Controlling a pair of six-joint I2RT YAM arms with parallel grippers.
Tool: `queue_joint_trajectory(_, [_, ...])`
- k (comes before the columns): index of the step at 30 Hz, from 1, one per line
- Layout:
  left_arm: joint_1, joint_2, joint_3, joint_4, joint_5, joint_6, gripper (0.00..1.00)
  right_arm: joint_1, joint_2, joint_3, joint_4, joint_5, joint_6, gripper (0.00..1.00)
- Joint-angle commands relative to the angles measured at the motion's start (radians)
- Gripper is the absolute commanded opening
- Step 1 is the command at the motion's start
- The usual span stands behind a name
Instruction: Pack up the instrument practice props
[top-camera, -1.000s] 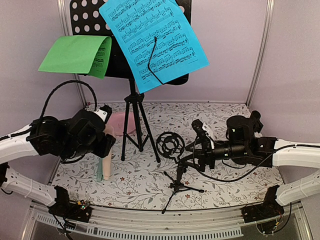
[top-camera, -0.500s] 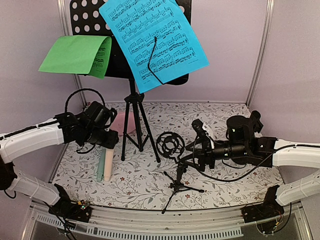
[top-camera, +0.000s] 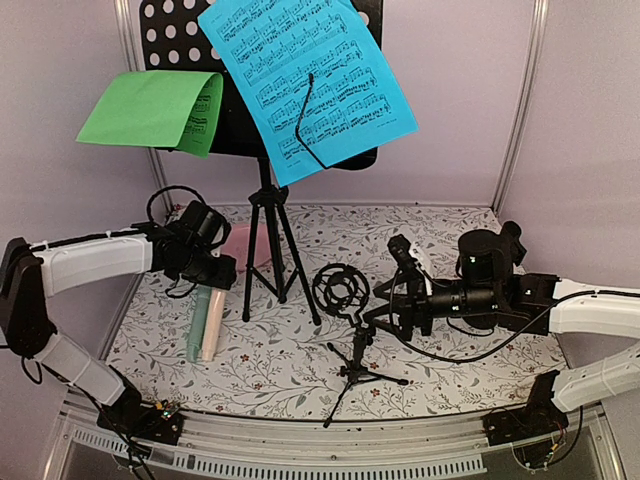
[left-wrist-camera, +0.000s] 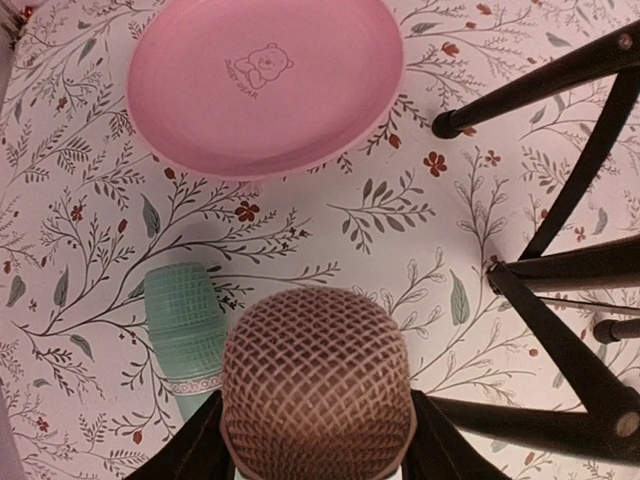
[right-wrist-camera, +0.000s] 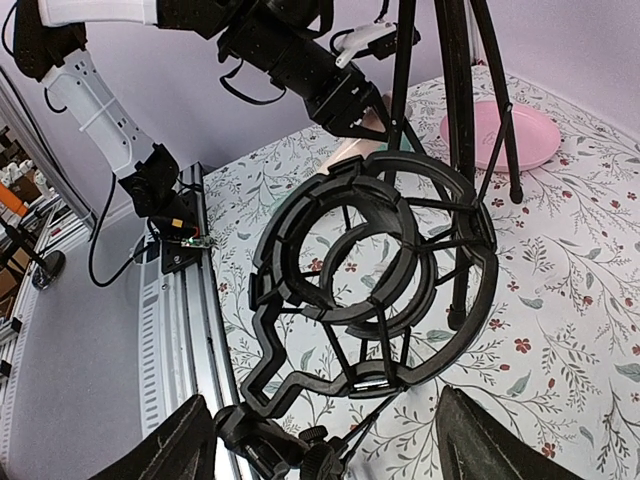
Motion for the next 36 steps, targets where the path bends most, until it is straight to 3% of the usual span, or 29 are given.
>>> queue_joint_trajectory(1, [0.008,0.061,-0.008,0.065,-0.002,-0.041,0.56,-0.002,-0.025,-0.011,-0.009,0.007,0.009,0.78])
queue_joint_trajectory(11, [0.01,0.182,0.003,0.116,-0.065,-0.056,0.58,-0.002,-0.034,-0.015,-0.008,0.007,0.011,0.78])
queue_joint_trajectory(23, [0.024,0.216,-0.012,0.165,-0.097,-0.083,0.67,-0.002,-0.033,-0.014,-0.011,0.01,0.009,0.78])
queue_joint_trajectory(29, [0.012,0.06,-0.048,0.192,-0.057,-0.082,0.73,-0.003,-0.036,-0.015,-0.005,-0.007,0.007,0.78])
queue_joint_trajectory(36, [-0.005,-0.191,-0.112,0.153,-0.066,-0.095,0.87,-0.002,-0.113,-0.039,0.036,-0.026,0.011,0.87])
